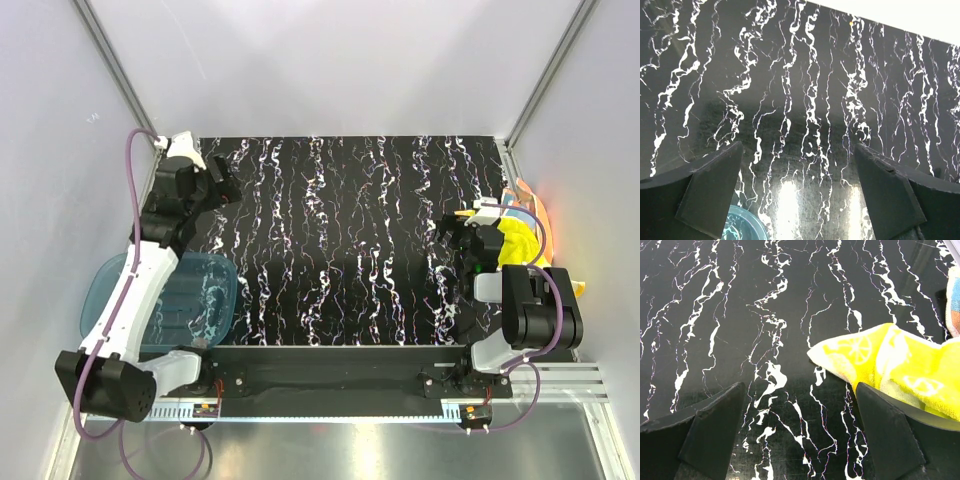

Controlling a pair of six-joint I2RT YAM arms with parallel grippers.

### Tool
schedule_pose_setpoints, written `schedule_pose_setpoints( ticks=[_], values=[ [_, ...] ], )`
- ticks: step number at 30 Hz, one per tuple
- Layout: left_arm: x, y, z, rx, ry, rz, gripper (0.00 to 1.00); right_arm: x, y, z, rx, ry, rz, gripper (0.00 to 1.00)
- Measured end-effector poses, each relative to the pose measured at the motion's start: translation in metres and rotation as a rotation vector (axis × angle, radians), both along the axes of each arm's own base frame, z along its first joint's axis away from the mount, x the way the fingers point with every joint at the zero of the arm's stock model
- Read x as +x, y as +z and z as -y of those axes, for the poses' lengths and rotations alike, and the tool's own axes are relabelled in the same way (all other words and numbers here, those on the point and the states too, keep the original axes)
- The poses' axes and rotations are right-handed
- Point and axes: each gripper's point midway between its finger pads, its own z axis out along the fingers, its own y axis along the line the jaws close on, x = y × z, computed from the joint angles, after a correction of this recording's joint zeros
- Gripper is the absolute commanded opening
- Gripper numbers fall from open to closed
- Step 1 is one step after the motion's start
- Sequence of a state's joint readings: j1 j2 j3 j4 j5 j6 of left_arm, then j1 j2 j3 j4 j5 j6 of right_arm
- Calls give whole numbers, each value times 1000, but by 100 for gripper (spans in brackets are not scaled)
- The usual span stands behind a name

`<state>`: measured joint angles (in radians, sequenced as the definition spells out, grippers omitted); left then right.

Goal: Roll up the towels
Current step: Grab a towel with the right arm

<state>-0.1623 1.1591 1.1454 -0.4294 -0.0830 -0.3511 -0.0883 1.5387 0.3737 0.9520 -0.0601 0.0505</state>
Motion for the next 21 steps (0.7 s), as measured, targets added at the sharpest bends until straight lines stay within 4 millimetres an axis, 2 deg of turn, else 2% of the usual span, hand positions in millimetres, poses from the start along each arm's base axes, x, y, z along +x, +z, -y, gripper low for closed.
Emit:
schedule_pose_setpoints(
  ticks=[4, 8, 9, 11, 14, 16, 19, 21],
  values=[
    [-3, 7, 1, -5, -9, 19, 99, 0, 0, 4, 2, -26, 0, 100],
    [-11, 19, 17, -39, -107, 73, 99, -3, 0, 15, 12, -101, -55, 100],
    [-14, 22, 19, -47, -122, 100, 99, -1, 7, 17, 18, -113, -63, 100],
    [-23, 27, 19, -59, -124, 132, 99, 3, 39, 20, 53, -146, -59, 100],
    [-28, 35, 8, -61, -76, 149, 99, 2, 131, 20, 159, -189, 70, 100],
    [-24, 36, 1, -69, -40, 144, 99, -14, 194, 15, 234, -188, 199, 100],
    [-17, 21, 3, -90, -59, 95, 99, -38, 240, 11, 287, -179, 294, 100],
    [-12, 7, 12, -112, -98, 36, 99, -39, 248, 15, 297, -210, 264, 100]
  ],
)
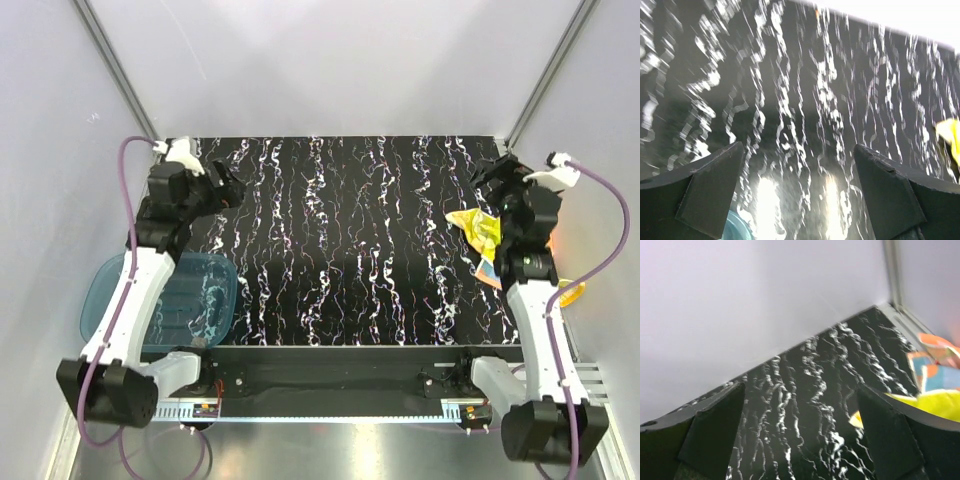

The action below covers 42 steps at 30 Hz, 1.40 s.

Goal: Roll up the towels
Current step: Grab a towel with the right arm

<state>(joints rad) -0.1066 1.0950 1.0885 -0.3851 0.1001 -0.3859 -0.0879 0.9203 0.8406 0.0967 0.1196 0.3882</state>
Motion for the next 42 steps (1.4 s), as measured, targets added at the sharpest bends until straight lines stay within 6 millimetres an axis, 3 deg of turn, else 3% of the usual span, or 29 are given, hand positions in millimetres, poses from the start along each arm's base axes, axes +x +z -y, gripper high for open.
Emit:
schedule_pose_setpoints(
  ticks=[5, 7, 10, 13, 17, 26, 32, 39, 40, 42],
  values=[
    [0, -33, 9, -21, -33, -136, 99, 34, -32, 28, 27, -138, -304, 98],
    [-3, -34, 8, -24, -25, -146, 99, 55, -62, 30, 32, -134, -448, 94],
    [-6, -37, 7, -17, -17, -160, 99, 80, -123, 24, 55, -82, -691, 88],
    [-8, -40, 7, -11, -14, -175, 99, 86, -180, 14, 90, -25, -884, 88],
    [-12, -43, 5, -2, -5, -201, 99, 78, -232, 5, 127, 18, -1070, 86],
    [-12, -41, 4, 2, -1, -216, 99, 102, -264, 7, 125, 36, -1165, 86],
    [-15, -45, 4, 4, 0, -235, 99, 101, -293, 14, 103, 6, -1255, 80],
    [-14, -49, 1, 5, 7, -250, 99, 93, -313, 14, 93, 6, -1322, 56],
    [-14, -50, 1, 5, 9, -251, 99, 93, -313, 15, 88, 3, -1326, 42],
    [-14, -50, 0, 5, 11, -254, 99, 92, -314, 16, 83, 5, -1330, 29]
  ],
)
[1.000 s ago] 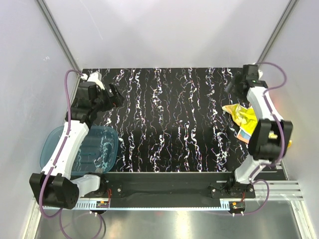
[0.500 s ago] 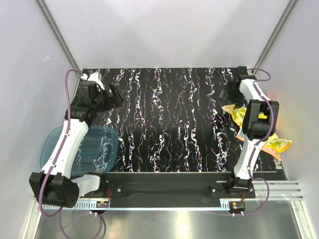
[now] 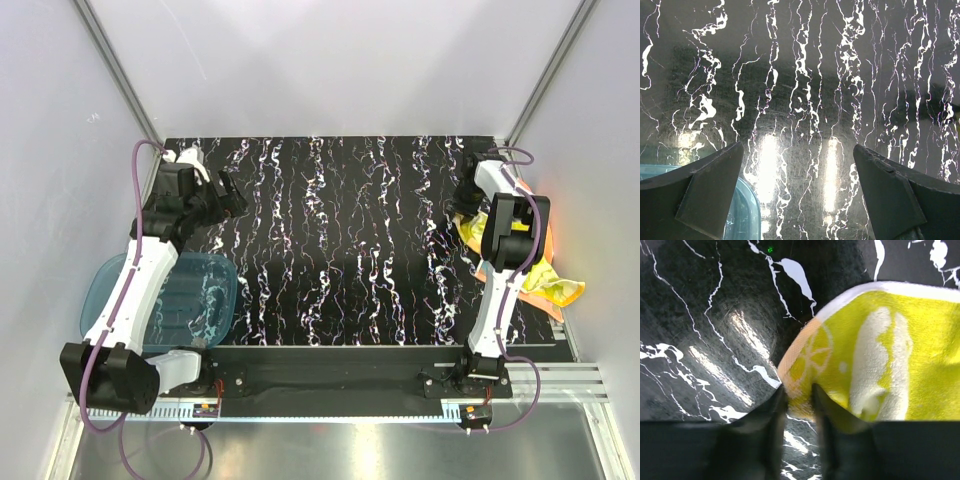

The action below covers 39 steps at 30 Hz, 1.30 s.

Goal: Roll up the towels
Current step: Grab a towel with the right arm, then move the towel to the center of the board

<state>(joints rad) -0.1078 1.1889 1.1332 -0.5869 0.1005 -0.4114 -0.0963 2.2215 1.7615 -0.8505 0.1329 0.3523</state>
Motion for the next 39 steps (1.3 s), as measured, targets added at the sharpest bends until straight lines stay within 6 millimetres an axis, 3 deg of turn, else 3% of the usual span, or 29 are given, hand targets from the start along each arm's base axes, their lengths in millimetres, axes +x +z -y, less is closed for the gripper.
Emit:
schedule_pose_setpoints(
  ticks=[2, 3, 9, 12, 14, 16, 19, 20, 23, 25, 28, 30, 31, 32, 33, 34, 36, 39],
  values=[
    [0, -1, -1, 0, 2, -5, 99, 0, 0, 0, -1, 7, -4, 7],
    [0, -1, -1, 1, 2, -6, 99, 0, 0, 0, 0, 5, -6, 4],
    [0, -1, -1, 1, 3, -8, 98, 5, 13, 0, 1, 6, 8, 0],
    [0, -1, -1, 1, 3, -8, 98, 20, 51, 2, -11, 5, 69, 0],
    [1, -1, -1, 1, 3, -8, 98, 42, 102, 5, -24, 4, 179, 0],
    [1, -1, -1, 1, 3, -8, 98, 65, 170, 6, -36, 6, 348, 0],
    [1, -1, -2, 3, 5, -7, 98, 71, 307, -6, -7, 40, 680, 0],
    [1, -1, -2, 4, 5, -6, 98, 61, 352, -14, 14, 63, 792, 0],
    [1, -1, -2, 7, 6, -4, 98, 11, 454, -44, 101, 160, 1036, 0],
    [2, 0, -3, 8, 8, -2, 98, -29, 497, -69, 173, 246, 1139, 0],
    [2, 0, -3, 10, 10, -1, 98, -65, 512, -109, 265, 366, 1162, 0],
    [2, 0, -3, 10, 10, 0, 98, -74, 499, -140, 344, 451, 1111, 0],
    [2, 0, -4, 12, 11, 1, 98, -76, 486, -154, 386, 488, 1066, 9],
    [2, 0, -4, 13, 12, 2, 98, -78, 470, -168, 423, 517, 1013, 48],
    [2, 0, -4, 17, 12, 3, 98, -74, 444, -177, 449, 519, 940, 71],
    [2, 0, -5, 20, 12, 4, 98, -72, 422, -180, 454, 501, 879, 85],
    [2, 0, -5, 24, 11, 4, 98, -70, 358, -177, 444, 427, 710, 99],
    [2, 0, -5, 28, 8, 4, 98, -90, 273, -152, 345, 287, 516, 100]
  ],
)
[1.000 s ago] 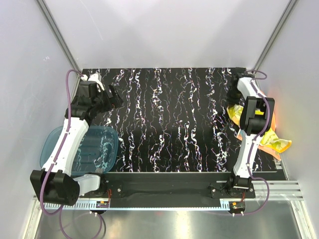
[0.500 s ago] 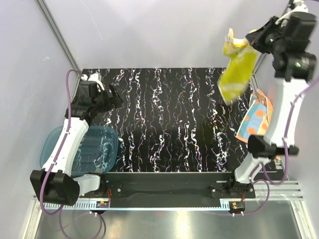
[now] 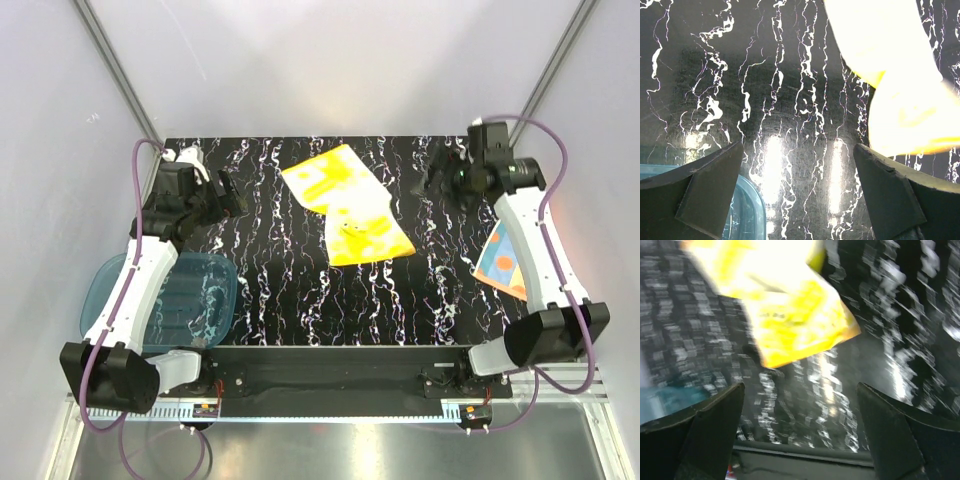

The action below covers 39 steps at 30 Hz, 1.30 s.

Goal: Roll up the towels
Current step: Move the towel to the center of the board, then flatten the towel

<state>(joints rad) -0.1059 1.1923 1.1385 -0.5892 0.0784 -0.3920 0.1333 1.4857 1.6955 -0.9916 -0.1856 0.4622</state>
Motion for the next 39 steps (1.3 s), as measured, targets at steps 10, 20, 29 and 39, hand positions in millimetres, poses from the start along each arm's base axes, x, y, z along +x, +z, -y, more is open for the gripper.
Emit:
schedule_pose_setpoints(
  ticks=[10, 20, 29, 39],
  values=[
    [-9, -4, 29, 89, -84, -7, 99, -5, -29, 23, -63, -133, -20, 86],
    [-11, -16, 25, 135, -73, -58, 99, 11, -151, -162, -102, 290, -236, 71],
    [-10, -16, 23, 145, -63, -59, 99, -9, -252, -229, -262, 434, -407, 65],
    [-9, -14, 21, 149, -56, -53, 99, -39, -276, -207, -339, 441, -446, 25]
  ],
)
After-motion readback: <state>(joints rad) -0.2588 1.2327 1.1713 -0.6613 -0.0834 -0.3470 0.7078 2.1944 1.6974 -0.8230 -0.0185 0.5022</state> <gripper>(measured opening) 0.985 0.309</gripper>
